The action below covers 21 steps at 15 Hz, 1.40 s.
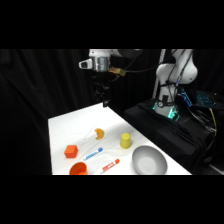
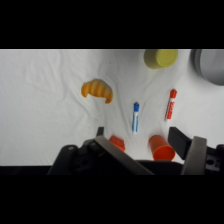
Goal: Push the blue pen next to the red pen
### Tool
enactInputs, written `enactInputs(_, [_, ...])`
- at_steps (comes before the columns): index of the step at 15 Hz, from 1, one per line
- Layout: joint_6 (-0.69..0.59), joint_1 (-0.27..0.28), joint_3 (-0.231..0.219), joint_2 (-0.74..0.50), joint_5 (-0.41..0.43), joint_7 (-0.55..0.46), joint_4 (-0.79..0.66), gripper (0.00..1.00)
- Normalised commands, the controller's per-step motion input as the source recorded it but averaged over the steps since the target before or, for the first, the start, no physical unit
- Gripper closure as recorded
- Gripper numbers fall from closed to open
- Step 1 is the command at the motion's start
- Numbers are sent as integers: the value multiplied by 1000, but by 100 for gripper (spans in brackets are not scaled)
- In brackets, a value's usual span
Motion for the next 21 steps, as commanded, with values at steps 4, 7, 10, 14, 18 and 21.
enactInputs(4, [19,-37,-13,178,39,-30,134,0])
enactInputs(7, [70,-62,-28,290,48,-93,265,0])
enactInputs(10, [133,-63,-17,324,24,-166,326,0])
enactInputs(14, [196,-45,8,387,-69,-201,317,0])
enactInputs(18, [209,-53,49,327,-68,-214,248,0])
enactInputs(21, [190,-73,59,303,-70,-143,252,0])
